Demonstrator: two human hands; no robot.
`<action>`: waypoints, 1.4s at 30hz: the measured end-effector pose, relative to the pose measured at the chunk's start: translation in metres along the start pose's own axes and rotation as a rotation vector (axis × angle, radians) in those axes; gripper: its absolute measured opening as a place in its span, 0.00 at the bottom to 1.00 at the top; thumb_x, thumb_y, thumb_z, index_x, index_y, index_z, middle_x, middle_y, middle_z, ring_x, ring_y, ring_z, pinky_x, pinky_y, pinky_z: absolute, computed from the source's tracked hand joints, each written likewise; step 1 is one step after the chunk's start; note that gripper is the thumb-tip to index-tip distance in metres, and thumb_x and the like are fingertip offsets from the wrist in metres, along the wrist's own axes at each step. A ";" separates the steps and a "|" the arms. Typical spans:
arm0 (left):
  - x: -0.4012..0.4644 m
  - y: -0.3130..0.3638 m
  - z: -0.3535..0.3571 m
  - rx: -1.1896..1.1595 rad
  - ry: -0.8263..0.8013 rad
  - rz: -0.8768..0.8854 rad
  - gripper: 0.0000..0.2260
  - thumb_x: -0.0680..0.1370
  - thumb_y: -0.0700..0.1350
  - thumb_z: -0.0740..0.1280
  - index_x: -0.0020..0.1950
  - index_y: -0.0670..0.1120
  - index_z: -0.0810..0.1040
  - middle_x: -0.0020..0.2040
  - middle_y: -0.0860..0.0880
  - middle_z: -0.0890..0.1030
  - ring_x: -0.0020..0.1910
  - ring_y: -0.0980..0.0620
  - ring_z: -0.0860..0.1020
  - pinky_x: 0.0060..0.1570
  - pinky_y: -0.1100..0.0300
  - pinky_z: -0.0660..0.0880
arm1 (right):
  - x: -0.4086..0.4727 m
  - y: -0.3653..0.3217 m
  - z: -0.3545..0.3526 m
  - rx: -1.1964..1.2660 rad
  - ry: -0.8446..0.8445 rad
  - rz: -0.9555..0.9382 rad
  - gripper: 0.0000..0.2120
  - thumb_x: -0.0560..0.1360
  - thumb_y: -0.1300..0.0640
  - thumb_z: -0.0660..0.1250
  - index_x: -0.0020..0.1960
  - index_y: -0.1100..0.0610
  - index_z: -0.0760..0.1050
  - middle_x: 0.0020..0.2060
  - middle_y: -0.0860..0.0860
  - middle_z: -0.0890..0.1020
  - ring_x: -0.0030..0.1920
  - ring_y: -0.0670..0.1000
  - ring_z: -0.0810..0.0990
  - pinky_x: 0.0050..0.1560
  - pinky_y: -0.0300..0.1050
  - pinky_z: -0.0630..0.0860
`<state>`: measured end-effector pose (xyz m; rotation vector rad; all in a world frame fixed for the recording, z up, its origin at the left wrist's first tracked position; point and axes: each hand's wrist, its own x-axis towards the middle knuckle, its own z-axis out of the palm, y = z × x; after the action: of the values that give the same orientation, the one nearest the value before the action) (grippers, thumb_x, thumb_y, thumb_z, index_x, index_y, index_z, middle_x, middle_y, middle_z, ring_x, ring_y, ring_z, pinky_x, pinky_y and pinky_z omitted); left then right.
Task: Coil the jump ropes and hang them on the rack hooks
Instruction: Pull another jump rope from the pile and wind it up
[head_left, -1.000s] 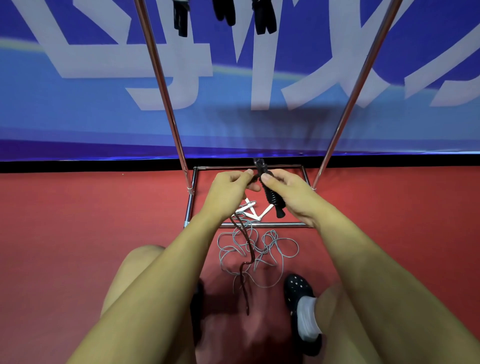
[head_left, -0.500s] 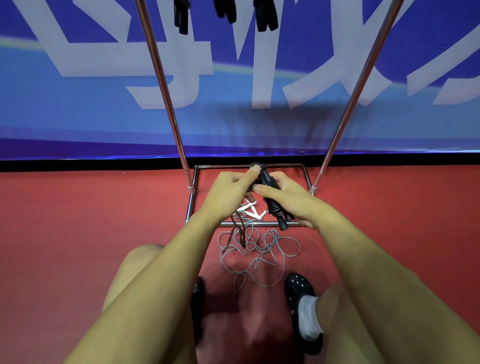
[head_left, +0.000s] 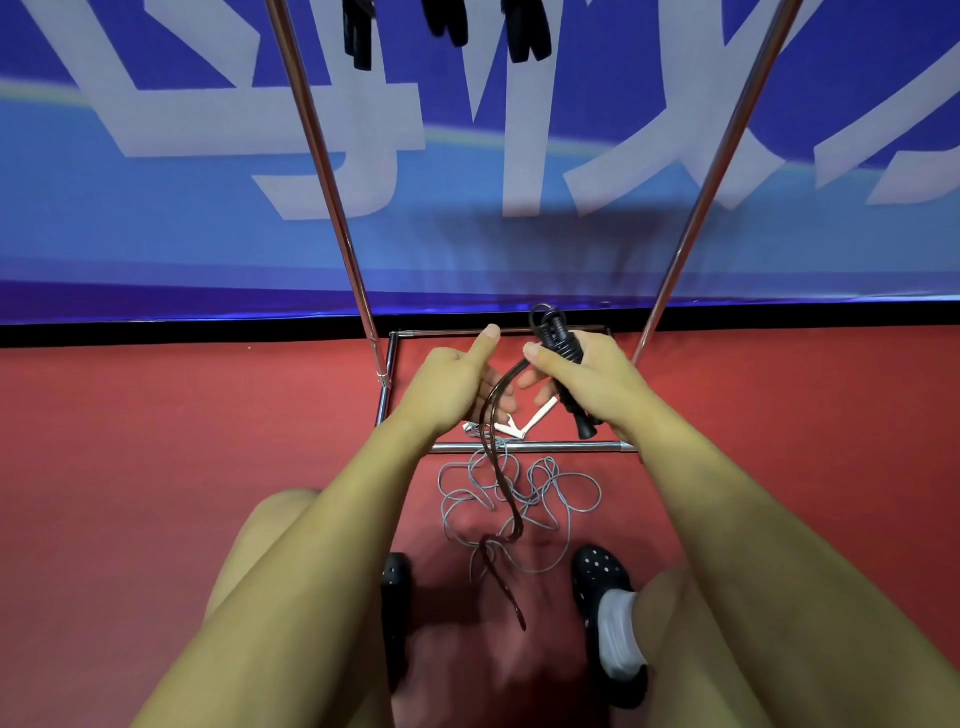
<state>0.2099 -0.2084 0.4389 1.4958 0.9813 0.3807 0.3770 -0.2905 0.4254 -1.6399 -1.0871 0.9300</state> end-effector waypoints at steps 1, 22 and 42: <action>-0.001 0.002 0.000 -0.012 -0.041 -0.022 0.32 0.84 0.62 0.57 0.44 0.36 0.83 0.37 0.39 0.85 0.34 0.43 0.83 0.43 0.53 0.82 | 0.000 0.000 -0.003 0.007 0.002 -0.009 0.10 0.81 0.51 0.70 0.48 0.58 0.77 0.39 0.53 0.87 0.36 0.54 0.85 0.42 0.47 0.76; 0.000 -0.001 0.003 -0.540 -0.375 -0.124 0.12 0.85 0.49 0.58 0.47 0.45 0.76 0.25 0.55 0.62 0.20 0.59 0.55 0.27 0.61 0.46 | -0.005 -0.010 -0.005 0.353 0.100 -0.008 0.10 0.80 0.57 0.70 0.56 0.62 0.78 0.37 0.54 0.85 0.32 0.49 0.81 0.35 0.40 0.76; 0.009 -0.011 0.009 0.075 0.108 0.116 0.15 0.86 0.47 0.60 0.45 0.48 0.83 0.38 0.52 0.75 0.38 0.50 0.69 0.30 0.70 0.64 | 0.009 0.004 -0.006 0.446 -0.034 0.191 0.16 0.85 0.50 0.58 0.55 0.61 0.77 0.42 0.55 0.83 0.38 0.51 0.79 0.43 0.45 0.75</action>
<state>0.2182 -0.2086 0.4242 1.6181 1.0053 0.5167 0.3864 -0.2846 0.4221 -1.3716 -0.6861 1.2290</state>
